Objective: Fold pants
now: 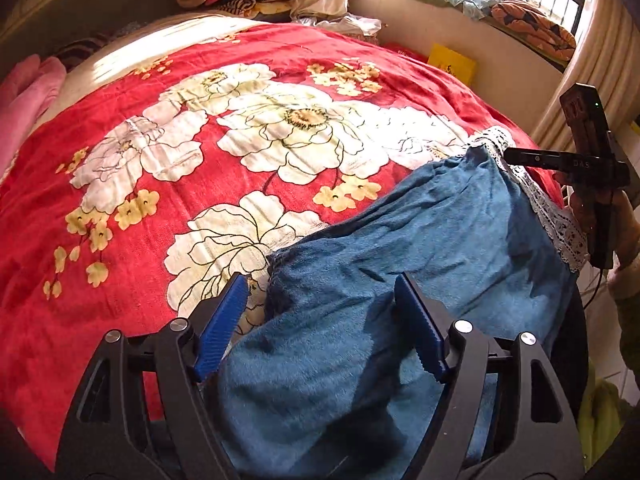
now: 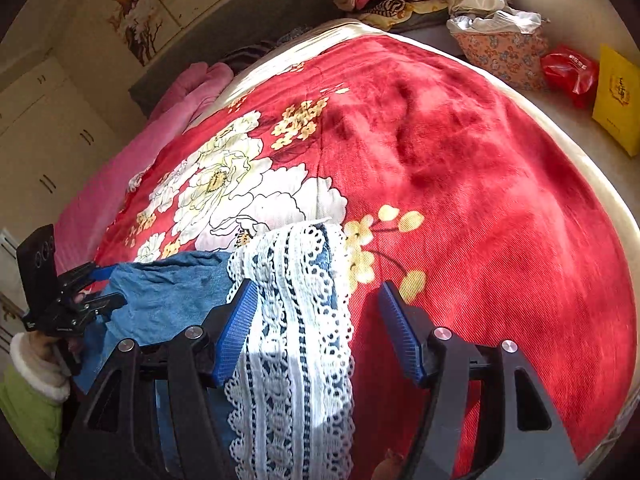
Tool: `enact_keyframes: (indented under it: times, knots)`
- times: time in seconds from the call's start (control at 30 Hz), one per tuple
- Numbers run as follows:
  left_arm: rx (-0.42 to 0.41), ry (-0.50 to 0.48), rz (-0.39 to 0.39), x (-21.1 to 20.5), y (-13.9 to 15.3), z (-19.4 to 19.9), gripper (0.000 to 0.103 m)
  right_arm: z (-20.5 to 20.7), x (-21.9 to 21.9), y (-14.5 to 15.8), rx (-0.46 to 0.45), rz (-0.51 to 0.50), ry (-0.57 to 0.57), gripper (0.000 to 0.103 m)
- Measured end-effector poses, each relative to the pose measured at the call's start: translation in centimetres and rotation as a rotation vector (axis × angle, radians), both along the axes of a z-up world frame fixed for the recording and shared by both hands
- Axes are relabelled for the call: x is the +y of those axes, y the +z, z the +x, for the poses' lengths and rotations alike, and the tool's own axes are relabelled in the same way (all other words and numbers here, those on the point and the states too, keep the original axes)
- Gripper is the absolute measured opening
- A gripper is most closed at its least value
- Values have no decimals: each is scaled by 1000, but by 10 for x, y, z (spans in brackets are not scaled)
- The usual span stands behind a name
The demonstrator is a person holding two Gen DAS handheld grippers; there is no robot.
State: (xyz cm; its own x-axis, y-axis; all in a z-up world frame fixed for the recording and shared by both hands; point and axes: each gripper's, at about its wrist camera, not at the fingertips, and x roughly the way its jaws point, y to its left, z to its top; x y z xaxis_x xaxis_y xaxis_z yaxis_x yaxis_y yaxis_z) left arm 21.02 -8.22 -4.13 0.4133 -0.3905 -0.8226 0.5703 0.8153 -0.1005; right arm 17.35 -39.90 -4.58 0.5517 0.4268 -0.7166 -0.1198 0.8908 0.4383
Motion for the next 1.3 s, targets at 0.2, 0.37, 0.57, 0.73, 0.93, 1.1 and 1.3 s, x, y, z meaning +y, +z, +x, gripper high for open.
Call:
enact_keyframes:
  times: [0.2,0.37,0.57,0.73,0.93,1.1,1.3]
  knots:
    - [88,26,-96,3,-13,16,18,7,8,-7,29,71,68,25]
    - [91,73,-203,9,3,24,7,-5,3,25,-92,103,64,14]
    - [52,124,-255,4,24,45,7,32,0,59,-144,-44,57,14]
    - [94,204,-205,-3,-2,70,8,77,8,9,13,-159,44,16]
    - [106,240,-228,4,-23,74,13,79,8,-8,9,-172,29,26]
    - [51,287,-227,14,-5,65,32,58,-6,21,-38,-202,-36,51]
    - [-2,357,-234,39,33,28,68,8,-30,49,-101,-156,-104,59]
